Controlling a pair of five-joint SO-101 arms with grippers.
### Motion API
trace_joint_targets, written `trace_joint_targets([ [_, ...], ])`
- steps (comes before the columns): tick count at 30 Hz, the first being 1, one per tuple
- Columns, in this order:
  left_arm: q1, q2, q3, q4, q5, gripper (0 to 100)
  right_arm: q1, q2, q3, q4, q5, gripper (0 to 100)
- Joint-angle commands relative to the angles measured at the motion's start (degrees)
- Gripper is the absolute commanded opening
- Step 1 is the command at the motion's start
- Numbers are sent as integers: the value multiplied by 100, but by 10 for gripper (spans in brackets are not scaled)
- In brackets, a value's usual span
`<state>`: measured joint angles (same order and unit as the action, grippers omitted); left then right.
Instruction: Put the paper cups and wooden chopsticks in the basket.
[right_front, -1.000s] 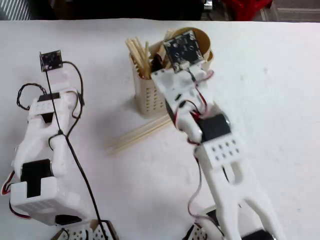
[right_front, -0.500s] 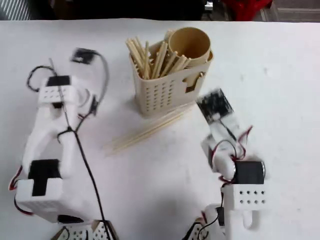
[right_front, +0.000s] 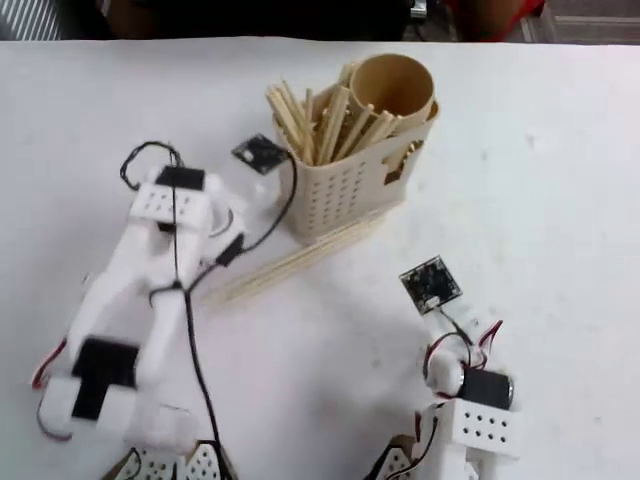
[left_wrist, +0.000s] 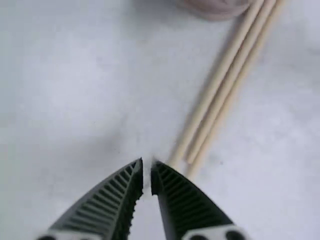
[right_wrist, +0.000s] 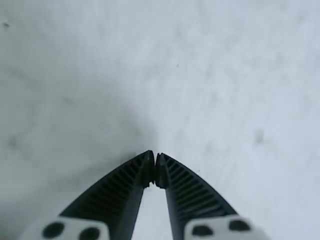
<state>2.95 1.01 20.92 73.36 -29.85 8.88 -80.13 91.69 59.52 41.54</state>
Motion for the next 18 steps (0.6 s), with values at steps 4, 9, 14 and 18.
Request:
trace_joint_targets([
  [4,224,-2853,1459,62,-396,122,57,-242,44,-84,105,16],
  [9,-242,-3222,1705,-35,387,128,57,-251,44,-92,114,17],
  [14,-778,-3284,941,-360,1037,132,57,-251,44,-92,105,16],
  [18,-752,-3248,-369,-202,1908,133,57,-251,44,-92,105,16],
])
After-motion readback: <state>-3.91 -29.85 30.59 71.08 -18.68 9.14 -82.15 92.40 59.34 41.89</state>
